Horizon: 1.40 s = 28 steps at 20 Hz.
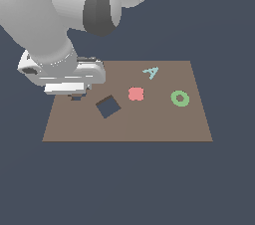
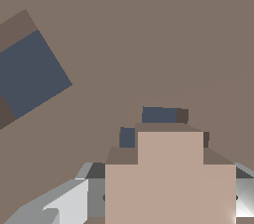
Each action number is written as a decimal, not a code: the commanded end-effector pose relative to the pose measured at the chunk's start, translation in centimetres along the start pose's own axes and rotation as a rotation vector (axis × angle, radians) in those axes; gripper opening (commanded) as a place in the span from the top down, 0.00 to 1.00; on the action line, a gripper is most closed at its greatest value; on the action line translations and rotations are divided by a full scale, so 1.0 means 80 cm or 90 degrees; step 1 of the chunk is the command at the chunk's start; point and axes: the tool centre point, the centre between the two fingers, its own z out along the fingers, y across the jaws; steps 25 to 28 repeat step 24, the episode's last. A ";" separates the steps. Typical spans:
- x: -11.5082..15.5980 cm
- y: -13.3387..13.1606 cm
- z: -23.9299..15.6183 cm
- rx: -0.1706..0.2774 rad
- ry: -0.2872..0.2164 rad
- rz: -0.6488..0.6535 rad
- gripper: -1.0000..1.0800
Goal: Insert a designated object into the corresponding slot on a board.
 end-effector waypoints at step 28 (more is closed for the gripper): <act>0.010 0.006 0.012 0.000 0.000 0.032 0.04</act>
